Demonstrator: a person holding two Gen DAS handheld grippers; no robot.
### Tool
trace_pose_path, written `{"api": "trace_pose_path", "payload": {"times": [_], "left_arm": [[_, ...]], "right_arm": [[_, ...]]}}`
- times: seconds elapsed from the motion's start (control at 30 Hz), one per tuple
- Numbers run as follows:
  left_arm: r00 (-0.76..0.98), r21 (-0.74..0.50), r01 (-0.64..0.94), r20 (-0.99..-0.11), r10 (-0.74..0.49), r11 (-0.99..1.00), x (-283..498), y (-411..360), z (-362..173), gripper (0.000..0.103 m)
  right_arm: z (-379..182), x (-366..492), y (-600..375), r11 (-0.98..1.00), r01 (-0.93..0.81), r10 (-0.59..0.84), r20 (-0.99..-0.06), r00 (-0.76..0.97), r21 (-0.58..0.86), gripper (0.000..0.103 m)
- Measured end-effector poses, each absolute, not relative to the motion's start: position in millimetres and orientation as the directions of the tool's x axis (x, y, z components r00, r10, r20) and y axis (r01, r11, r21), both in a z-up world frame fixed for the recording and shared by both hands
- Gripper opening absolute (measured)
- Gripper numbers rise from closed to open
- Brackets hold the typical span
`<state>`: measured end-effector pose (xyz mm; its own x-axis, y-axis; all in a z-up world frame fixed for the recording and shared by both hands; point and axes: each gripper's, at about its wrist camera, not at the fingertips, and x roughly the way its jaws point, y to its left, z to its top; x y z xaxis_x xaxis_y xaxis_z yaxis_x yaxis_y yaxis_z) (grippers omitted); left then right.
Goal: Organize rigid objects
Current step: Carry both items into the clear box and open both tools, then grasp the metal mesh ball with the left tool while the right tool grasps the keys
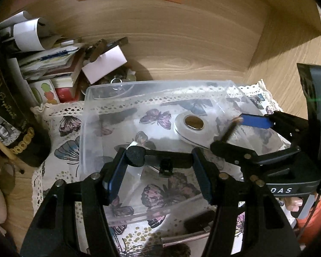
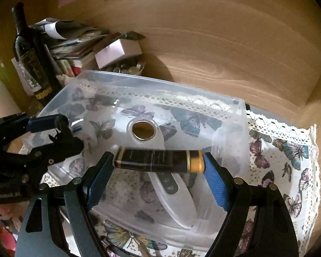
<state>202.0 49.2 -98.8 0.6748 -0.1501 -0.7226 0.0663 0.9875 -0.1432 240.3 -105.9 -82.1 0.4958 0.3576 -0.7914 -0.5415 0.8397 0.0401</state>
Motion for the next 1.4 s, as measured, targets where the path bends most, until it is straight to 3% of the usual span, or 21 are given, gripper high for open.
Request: {"api": "trace_pose_path", "payload": {"times": [0.27,0.43,0.7,1.1,1.23,1.33,1.4], "left_arm": [[0.703,-0.136,0.064,-0.697,-0.142,0.989,189,49,-86,0.072],[0.762,-0.103,0.052,-0.639,-0.107,0.993,164,49,-66,0.089],[0.799,-0.081,0.024,-0.597,-0.068,0.996,123,56,-52,0.099],[0.703,-0.072,0.017,-0.708,-0.063,0.997,97,56,-102,0.098],[0.67,-0.088,0.043,-0.736,-0.094,0.995,90,49,-117,0.089],[0.65,-0.074,0.076,-0.753,-0.105,0.994,86,41,-128,0.087],[0.632,-0.056,0.094,-0.768,-0.103,0.994,86,35,-136,0.081]], "right_arm": [[-73,233,-110,0.838,-0.544,0.368,-0.783,0.501,0.045,0.081],[-52,219,-125,0.845,-0.533,0.381,-0.739,0.555,0.035,0.081],[-30,185,-150,0.861,-0.509,0.379,-0.684,0.623,0.013,0.083],[-86,157,-182,0.883,-0.464,0.34,-0.777,0.53,0.069,0.083],[-109,152,-185,0.88,-0.466,0.336,-0.814,0.474,0.092,0.082],[-119,150,-181,0.866,-0.49,0.341,-0.836,0.429,0.102,0.081],[-126,150,-176,0.86,-0.504,0.327,-0.848,0.417,0.083,0.076]]}}
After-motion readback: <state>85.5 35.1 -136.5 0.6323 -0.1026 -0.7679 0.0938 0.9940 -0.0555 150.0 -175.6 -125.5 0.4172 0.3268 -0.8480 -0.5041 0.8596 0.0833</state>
